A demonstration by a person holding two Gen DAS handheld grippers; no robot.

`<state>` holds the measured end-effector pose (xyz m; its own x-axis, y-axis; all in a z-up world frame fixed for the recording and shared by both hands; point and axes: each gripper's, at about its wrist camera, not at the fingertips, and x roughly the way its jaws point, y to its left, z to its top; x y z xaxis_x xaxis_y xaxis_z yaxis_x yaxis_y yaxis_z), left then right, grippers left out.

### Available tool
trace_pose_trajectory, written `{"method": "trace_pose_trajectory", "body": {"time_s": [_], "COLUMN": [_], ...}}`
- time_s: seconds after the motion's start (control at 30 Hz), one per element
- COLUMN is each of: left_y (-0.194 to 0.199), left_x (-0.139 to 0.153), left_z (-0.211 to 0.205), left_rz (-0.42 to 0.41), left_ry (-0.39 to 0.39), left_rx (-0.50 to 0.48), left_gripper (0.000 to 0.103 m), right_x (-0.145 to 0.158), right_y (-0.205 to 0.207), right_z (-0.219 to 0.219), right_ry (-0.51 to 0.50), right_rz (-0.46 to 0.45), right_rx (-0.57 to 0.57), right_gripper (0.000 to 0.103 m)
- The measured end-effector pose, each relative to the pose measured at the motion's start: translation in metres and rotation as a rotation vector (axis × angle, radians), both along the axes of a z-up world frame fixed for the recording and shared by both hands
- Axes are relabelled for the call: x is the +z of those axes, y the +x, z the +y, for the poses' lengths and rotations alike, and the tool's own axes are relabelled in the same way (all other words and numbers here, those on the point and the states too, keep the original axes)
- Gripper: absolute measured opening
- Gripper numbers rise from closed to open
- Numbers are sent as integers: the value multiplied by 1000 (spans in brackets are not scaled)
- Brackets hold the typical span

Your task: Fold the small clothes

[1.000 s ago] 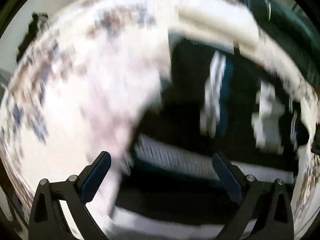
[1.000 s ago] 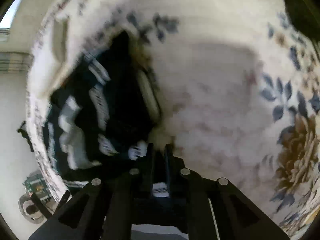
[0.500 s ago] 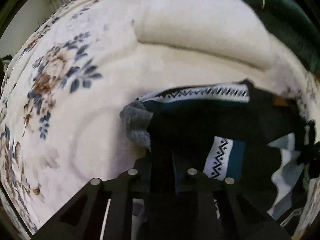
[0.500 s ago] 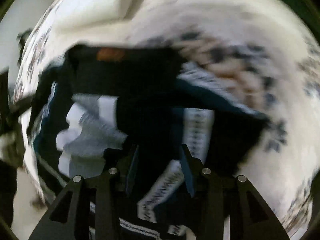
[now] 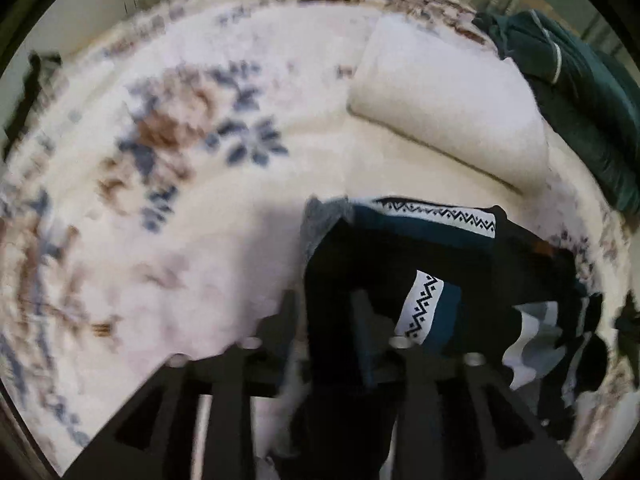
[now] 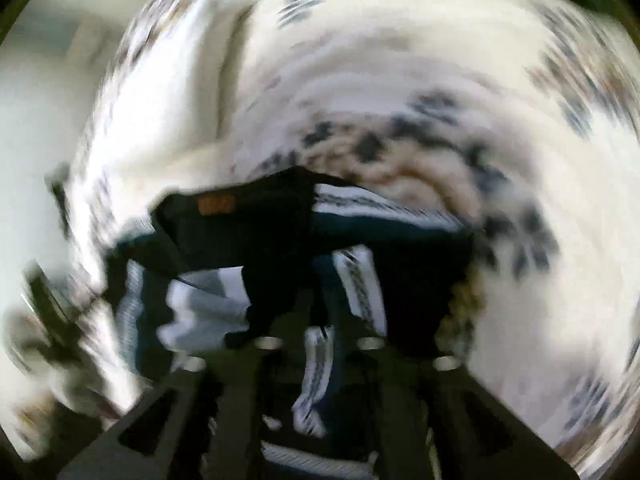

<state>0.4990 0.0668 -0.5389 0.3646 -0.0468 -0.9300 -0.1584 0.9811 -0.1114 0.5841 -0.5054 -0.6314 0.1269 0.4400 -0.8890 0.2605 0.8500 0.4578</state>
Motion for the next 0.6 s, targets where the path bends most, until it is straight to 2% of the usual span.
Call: {"method": "trace_pose_trajectory", "body": {"time_s": [0.03, 0.07, 0.17, 0.27, 0.37, 0.47, 0.53, 0.6], "left_y": [-3, -11, -22, -47, -84, -117, -143, -170], "left_x": [5, 14, 25, 32, 33, 28, 20, 11], "left_z": [-1, -3, -9, -33, -57, -80, -97, -117], "left_rz": [-11, -22, -39, -15, -4, 21, 53, 93], "left_ry": [14, 15, -8, 2, 23, 29, 30, 64], "left_rx": [-6, -9, -24, -89, -134, -133, -111, -82], "left_gripper": [75, 93, 94, 94, 94, 94, 94, 94], "right_x": [8, 13, 34, 52, 62, 60, 49, 29], "right_y": [-16, -31, -86, -150, -184, -187, -167, -135], "right_z": [-18, -24, -49, -66, -82, -98, -105, -113], "right_ry": [32, 45, 35, 15, 47, 65, 80, 127], "right_rz": [1, 1, 22, 72, 99, 98, 80, 61], "right_rx": [-72, -108, -225, -323, -393, -378, -350, -297], "right_gripper": [44, 45, 45, 45, 45, 45, 45, 45]}}
